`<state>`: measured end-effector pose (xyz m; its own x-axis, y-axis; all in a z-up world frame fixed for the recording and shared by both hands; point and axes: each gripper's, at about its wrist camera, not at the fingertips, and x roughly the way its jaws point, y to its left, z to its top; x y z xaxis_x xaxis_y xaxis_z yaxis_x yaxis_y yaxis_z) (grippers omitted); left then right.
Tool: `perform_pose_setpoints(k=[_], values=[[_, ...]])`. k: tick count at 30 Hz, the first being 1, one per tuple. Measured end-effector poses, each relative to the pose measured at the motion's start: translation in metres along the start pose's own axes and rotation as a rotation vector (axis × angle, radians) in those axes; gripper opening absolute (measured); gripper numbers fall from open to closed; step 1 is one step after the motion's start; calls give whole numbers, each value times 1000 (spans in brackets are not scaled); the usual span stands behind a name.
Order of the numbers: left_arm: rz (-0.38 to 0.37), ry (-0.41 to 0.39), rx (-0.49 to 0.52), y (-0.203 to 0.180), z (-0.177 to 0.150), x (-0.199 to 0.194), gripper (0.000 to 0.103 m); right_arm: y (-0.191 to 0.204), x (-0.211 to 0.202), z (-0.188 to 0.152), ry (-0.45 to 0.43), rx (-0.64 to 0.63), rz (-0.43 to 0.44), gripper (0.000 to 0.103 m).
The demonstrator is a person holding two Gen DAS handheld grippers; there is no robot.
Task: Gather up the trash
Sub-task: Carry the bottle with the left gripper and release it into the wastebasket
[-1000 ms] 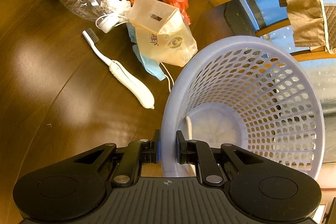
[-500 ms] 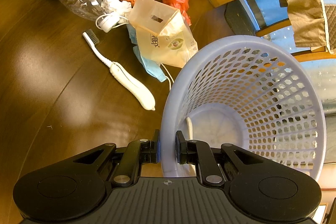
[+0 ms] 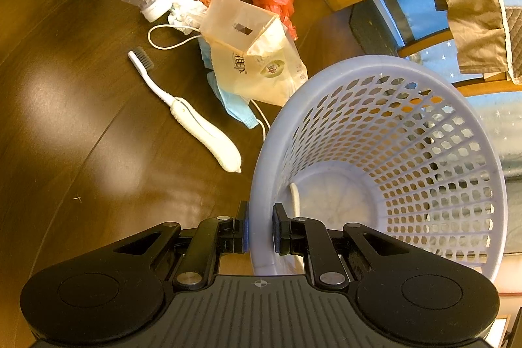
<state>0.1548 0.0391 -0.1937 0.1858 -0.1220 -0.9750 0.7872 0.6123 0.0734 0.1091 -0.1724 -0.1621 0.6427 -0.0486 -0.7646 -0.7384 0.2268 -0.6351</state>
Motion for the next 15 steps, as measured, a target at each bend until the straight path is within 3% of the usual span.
perform_pose_setpoints(k=[15], values=[[21, -39, -54, 2, 14, -70, 58, -1, 1, -3, 0, -3, -1, 11]])
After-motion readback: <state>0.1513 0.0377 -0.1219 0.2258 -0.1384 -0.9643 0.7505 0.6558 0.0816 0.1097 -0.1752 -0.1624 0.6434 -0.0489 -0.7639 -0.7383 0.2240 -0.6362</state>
